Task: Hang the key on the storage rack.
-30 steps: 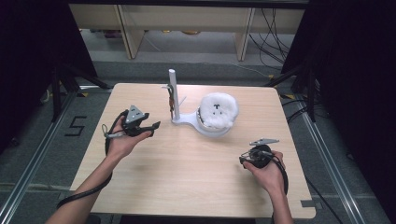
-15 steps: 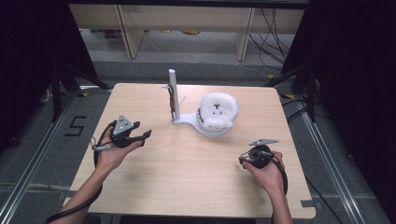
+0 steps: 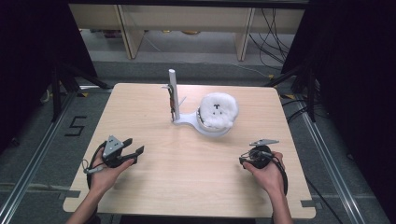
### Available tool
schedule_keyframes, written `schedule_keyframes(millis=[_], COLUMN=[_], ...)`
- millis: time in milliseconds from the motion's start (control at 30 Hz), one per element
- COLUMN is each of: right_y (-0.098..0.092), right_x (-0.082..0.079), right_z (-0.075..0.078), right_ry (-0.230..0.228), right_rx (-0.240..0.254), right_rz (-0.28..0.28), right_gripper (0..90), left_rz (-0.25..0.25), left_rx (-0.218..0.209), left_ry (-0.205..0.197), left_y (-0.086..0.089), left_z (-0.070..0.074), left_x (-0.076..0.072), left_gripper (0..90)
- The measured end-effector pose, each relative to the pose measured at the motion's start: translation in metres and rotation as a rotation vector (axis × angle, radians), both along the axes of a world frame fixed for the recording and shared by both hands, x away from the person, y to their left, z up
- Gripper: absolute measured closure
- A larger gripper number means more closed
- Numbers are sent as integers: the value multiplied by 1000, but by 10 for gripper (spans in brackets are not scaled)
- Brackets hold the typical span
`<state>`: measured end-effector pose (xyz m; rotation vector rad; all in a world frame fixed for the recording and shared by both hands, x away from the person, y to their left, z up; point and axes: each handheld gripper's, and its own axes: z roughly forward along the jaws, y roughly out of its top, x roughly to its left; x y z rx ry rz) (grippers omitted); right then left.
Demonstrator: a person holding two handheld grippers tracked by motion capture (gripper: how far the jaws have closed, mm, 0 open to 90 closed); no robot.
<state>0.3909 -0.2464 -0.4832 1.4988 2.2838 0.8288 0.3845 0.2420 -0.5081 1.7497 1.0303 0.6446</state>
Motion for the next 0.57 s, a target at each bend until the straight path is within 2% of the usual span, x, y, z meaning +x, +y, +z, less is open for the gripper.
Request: schedule_keyframes(millis=[100, 133, 300, 400, 533, 567], right_y=[0, 1, 1, 1, 0, 0], right_x=[0, -1, -1, 0, -1, -1], right_z=[-1, 0, 0, -1, 0, 0], right_ry=[-21, -6, -10, -11, -16, -15], right_rx=[-17, -15, -11, 8, -2, -1], right_rz=[1, -2, -3, 0, -10, -12], right_gripper=[514, 513, 512, 512, 513, 512], left_rz=[14, 16, 33, 44, 51, 50], left_rx=[-10, -20, -30, -32, -29, -41], left_ry=[1, -2, -23, -30, -23, -27], left_y=[3, 3, 4, 4, 5, 4], left_z=[-6, -8, -12, -12, -14, -15], left_x=[-3, -4, -7, -8, -9, -8], left_gripper=[388, 387, 385, 382, 368, 355])
